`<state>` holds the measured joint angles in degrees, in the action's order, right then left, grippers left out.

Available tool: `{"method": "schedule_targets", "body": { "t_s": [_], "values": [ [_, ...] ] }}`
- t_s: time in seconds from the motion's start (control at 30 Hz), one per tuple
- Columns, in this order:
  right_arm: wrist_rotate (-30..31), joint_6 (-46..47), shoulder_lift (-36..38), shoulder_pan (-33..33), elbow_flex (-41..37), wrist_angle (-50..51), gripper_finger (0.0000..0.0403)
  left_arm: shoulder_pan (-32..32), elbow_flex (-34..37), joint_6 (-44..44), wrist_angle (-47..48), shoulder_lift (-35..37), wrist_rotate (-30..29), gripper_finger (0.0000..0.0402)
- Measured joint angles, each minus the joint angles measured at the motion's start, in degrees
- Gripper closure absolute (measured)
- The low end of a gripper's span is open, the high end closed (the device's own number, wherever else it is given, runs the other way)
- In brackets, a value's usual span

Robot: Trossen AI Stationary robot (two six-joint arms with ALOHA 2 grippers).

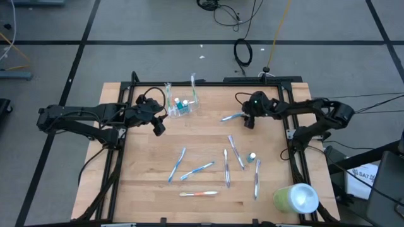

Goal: Pick & Place toothbrushing station
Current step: Put the top right blue toothbrush into the transparent organizer

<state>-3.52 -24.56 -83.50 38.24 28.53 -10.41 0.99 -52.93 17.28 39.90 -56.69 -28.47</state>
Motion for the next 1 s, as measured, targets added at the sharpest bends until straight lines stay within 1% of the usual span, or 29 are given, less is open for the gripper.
{"method": "schedule_targets", "body": {
  "t_s": [0.13, 0.23, 0.6, 0.77, 1.0],
  "values": [
    [0.21, 0.05, -2.16, 0.03, 0.03, -2.19, 0.0167, 0.00, 0.00, 0.00, -0.08, 0.00, 0.00, 0.0206],
    [0.20, 0.01, -2.32, 0.07, 0.01, -2.51, 0.0184, 0.00, 0.00, 0.00, -0.07, 0.00, 0.00, 0.0206],
    [-0.48, -0.12, -2.37, -0.07, -0.01, 0.80, 0.0299, 0.00, 0.00, -0.28, -0.06, 0.00, 0.02, 0.0206],
    [0.44, 0.32, -2.37, -1.83, -0.04, 0.90, 0.0340, 0.00, 0.00, -0.30, -0.04, 0.00, 0.02, 0.0206],
    [1.33, 3.97, -1.69, -5.28, -0.15, -1.59, 0.0389, 0.00, 0.00, -0.33, -0.04, 0.00, 0.02, 0.0206]
  ]
}}
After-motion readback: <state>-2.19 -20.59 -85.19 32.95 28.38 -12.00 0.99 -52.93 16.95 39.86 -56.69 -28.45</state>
